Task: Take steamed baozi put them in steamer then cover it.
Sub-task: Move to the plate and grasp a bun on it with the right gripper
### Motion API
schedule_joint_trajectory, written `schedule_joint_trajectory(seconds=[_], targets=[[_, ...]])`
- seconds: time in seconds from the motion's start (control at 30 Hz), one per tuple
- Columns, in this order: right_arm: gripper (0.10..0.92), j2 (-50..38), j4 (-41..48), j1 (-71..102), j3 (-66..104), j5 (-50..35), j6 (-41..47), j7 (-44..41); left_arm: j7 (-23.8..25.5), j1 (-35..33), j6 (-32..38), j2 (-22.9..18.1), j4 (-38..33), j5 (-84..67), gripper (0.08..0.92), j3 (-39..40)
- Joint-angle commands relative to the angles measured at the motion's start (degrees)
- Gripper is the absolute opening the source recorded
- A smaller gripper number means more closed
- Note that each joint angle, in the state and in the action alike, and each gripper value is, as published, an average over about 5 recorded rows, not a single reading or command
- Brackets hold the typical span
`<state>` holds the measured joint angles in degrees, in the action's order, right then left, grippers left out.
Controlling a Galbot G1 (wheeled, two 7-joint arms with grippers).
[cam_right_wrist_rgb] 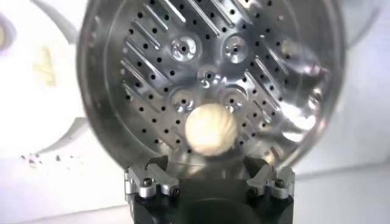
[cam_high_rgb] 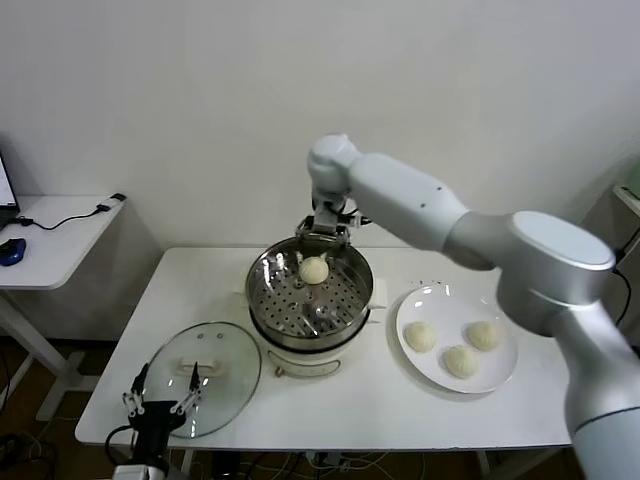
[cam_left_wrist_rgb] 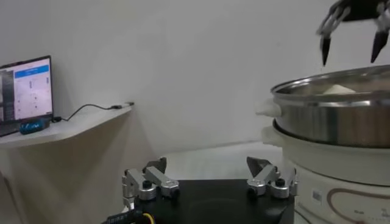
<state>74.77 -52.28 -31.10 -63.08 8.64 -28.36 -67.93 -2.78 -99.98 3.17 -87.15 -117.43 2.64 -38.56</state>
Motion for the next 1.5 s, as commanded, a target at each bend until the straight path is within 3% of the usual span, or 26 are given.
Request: schedule_joint_trajectory(seconds=[0.03, 0.17, 0.4, 0.83, 1.5], targets=[[0.823, -19.38, -12.22, -10.94, -15.03, -32.02, 29.03, 7.26, -0.02, 0.01, -0.21, -0.11, -0.88, -0.02, 0.823, -0.1], [0.823, -24.29, -15.61, -10.43, -16.71, -38.01, 40.81, 7.24, -0.07, 0.04, -0.23, -0.39, -1.15, -0.01, 0.823, -0.16], [0.823, -30.01, -17.98, -4.85, -19.44, -42.63, 45.32, 8.47, -0.14, -0.82, 0.1, -0.62, -1.37, -0.23, 0.823, -0.51], [0.823, -29.29, -13.55, 13.68, -8.72, -27.19, 43.45, 5.74, -0.45, -1.76, 0.32, -0.72, -1.13, -0.37, 0.823, -1.17], [0.823, -24.62, -6.39, 23.5, -1.14, -19.82, 42.66, 6.89, -0.53, -2.07, 0.42, -1.32, -0.74, -0.16, 0.823, -1.17]])
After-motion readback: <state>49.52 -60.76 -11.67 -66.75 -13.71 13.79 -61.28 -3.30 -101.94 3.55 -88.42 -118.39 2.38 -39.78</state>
